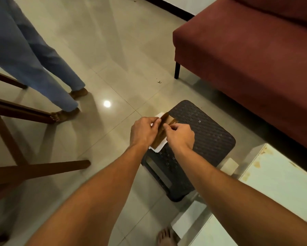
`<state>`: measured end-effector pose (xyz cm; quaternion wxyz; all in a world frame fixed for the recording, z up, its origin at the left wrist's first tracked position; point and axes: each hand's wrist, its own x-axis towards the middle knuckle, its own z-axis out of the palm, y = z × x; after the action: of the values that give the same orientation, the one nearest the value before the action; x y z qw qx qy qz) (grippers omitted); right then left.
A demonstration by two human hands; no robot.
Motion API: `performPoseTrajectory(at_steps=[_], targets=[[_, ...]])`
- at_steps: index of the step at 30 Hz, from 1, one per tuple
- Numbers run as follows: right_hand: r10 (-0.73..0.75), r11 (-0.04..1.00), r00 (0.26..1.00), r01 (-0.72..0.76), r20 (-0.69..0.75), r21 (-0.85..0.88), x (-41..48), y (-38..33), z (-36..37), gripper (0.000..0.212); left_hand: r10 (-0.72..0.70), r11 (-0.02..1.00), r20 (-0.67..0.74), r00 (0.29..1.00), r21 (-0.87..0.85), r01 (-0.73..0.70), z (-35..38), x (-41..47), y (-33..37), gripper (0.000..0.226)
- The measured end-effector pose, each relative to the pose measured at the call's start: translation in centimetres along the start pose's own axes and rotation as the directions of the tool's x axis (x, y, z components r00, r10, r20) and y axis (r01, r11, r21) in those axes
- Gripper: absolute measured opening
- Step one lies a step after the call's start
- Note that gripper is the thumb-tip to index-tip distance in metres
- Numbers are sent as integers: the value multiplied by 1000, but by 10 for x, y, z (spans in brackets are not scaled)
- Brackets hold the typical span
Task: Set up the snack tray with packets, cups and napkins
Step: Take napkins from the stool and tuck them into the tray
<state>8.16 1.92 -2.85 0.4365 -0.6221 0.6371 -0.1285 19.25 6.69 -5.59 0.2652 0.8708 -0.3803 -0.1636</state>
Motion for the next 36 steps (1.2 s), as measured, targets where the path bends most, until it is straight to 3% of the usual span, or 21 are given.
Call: performPoseTrajectory(at_steps=[8,12,18,27,36], targets=[[-3,999,1000,4,29,-34,3,0,5,27,38,998,10,999,55,-38,3,-2,-2,34],[-32,999,999,33,8,-33,-1,-3,-9,29,111,988,-45,993,116,-106,-2,-10,8,35],[-21,999,997,19,-80,-26,-14,20,-71,35,262,964,-33,964,44,-261,4,-36,59,33],[49,998,951,-59,-306,-23,-60,122,-220,32,387,914,103,916,-172,-367,80,-146,189,33],[138,988,884,-153,-448,2,-135,253,-328,33,475,868,175,862,-254,-427,163,-289,272,36]])
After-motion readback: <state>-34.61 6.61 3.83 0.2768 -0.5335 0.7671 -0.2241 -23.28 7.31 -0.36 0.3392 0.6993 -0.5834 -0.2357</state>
